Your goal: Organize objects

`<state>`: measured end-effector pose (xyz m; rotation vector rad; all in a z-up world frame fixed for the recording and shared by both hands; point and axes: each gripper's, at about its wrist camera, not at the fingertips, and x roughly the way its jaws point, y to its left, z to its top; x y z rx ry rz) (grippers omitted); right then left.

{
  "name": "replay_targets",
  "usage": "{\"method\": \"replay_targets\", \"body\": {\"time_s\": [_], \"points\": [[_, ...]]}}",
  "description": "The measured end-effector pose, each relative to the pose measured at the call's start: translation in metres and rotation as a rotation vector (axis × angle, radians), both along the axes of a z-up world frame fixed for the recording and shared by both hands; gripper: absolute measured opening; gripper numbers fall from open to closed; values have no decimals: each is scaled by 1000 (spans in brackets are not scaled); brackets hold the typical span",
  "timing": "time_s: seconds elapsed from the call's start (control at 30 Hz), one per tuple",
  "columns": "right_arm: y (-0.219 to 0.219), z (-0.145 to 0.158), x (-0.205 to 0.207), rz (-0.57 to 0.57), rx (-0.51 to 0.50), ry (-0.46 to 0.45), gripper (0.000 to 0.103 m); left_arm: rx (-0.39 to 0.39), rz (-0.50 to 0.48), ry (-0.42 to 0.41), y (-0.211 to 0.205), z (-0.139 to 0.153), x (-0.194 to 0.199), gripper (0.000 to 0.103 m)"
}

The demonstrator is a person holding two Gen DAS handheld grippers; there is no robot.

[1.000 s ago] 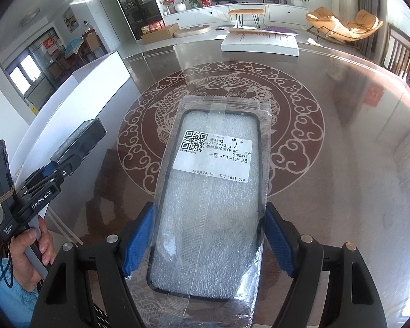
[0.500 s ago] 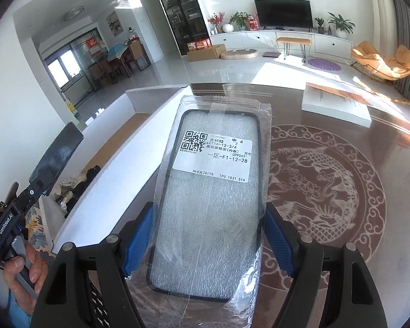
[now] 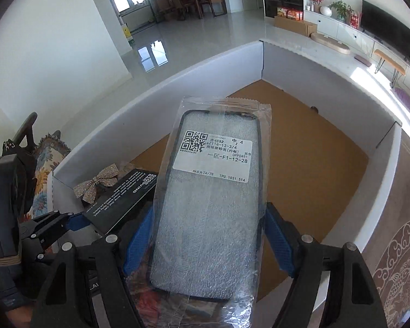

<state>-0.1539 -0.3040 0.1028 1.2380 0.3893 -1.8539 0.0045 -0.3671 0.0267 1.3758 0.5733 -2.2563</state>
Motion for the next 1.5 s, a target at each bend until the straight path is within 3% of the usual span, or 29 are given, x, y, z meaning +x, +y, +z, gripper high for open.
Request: {"method": "replay_targets", "body": {"time_s": [0.07,0.13,0.17,0.23,0.37,0.47,0.57,0.6,0.77,0.83,0.9,1.13,1.5], "points": [[-7,-20,-1,3,48,-54,78,-21,-32,5,9,2,0,68],[-5,-26,2,11,74,-43,82,-69,-44,4,19,6,1,84],[0,-25,4,15,72,-31,85,-99,-40,7,22,8,1,88],[9,-18,6,14,56,2,95,-145,-44,34,28,15,4,90],[31,5,2,-20,32,72,97,-145,-61,139,31,35,15,90],[48,16,1,-40,13,102,103,-173,-18,163,34,47,23,103],[55,18,-8,-60,12,111,103,-258,93,72,34,50,18,103],[58,18,-8,-63,8,114,103,-257,96,87,35,51,20,103],[69,18,-11,-90,32,140,103,-125,161,201,34,54,37,103],[72,20,-11,-97,34,154,103,-58,144,233,31,53,37,103],[72,23,-13,-107,31,163,103,-25,100,212,29,50,31,103],[73,24,-20,-146,12,162,103,-161,93,159,41,47,27,103],[63,20,-14,-118,44,177,103,-204,95,141,41,42,24,103]]}}
